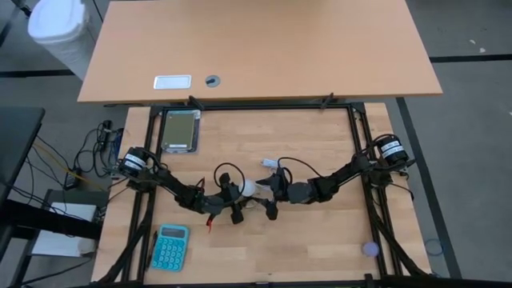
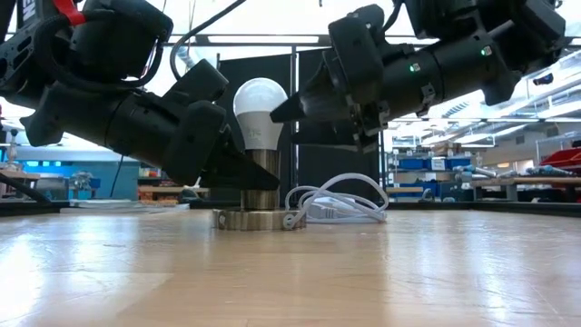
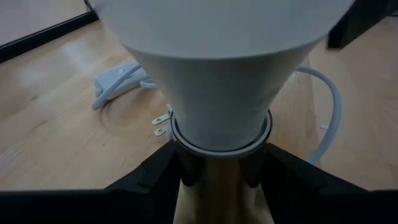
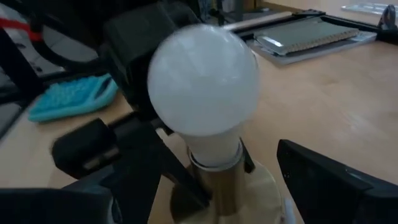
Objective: Screw lightbulb
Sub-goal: Remove the lightbulb from the lamp
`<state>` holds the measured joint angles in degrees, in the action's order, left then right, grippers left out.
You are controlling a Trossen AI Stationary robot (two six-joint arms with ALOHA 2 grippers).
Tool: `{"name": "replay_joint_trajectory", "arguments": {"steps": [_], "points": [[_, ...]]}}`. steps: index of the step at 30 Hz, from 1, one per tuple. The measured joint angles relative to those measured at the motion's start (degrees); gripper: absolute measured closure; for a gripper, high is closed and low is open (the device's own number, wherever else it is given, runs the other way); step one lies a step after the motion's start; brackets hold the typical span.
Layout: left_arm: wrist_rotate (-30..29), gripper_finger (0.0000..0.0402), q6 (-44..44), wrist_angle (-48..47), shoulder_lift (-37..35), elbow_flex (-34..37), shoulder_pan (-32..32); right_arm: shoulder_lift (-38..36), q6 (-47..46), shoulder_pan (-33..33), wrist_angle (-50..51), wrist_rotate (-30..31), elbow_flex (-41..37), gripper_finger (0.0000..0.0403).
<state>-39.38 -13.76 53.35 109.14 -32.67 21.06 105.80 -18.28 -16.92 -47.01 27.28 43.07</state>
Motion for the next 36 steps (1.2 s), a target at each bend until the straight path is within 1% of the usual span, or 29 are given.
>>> {"name": "replay_joint_trajectory", "arguments": {"steps": [3,7,8,11,15,17,21,24,26,28,31,36], "points": [[0.00,0.0209,0.00,-0.03,0.00,0.00,-0.02,0.02,1.57,-0.60,-0.31,1.90,0.02,0.0094],[-0.02,0.0209,0.00,-0.06,0.00,0.00,-0.07,0.07,0.72,-0.85,0.36,2.58,0.02,0.0094],[-0.03,0.0209,0.00,-0.06,0.00,0.00,-0.07,0.66,0.72,-1.07,-0.26,3.51,0.02,0.0094],[-0.07,0.0209,0.05,-0.10,0.00,0.02,-0.07,4.85,1.28,-2.24,-6.40,5.71,-0.71,0.0094],[-0.07,0.0209,0.04,-0.12,0.00,0.02,-0.07,11.18,0.70,-3.19,-17.25,6.05,-0.46,0.0095],[-0.09,0.0209,0.04,-0.14,0.00,0.02,-0.06,12.21,1.35,-3.20,-18.95,6.64,0.12,0.0095],[-0.09,0.0208,0.05,-0.18,0.00,0.02,-0.07,12.37,3.85,-2.67,-18.92,7.03,1.35,0.0095],[-0.09,0.0208,0.04,-0.30,0.00,0.02,-0.07,12.26,7.14,-2.60,-18.96,8.85,2.36,0.0095],[-0.15,0.0208,0.03,-0.32,-0.02,0.02,-0.07,12.24,8.35,-2.37,-18.94,8.97,2.95,0.0095],[-0.16,0.0208,0.02,-0.32,-0.01,0.02,-0.07,12.24,8.74,-1.86,-18.77,8.40,3.32,0.0095],[-0.15,0.0208,0.02,-0.33,-0.02,0.02,-0.07,12.24,8.18,-0.83,-17.37,5.94,4.08,0.0095],[-0.15,0.0208,0.02,-0.36,-0.02,0.02,-0.07,12.24,8.02,0.00,-16.00,5.39,4.68,0.0095]]}}
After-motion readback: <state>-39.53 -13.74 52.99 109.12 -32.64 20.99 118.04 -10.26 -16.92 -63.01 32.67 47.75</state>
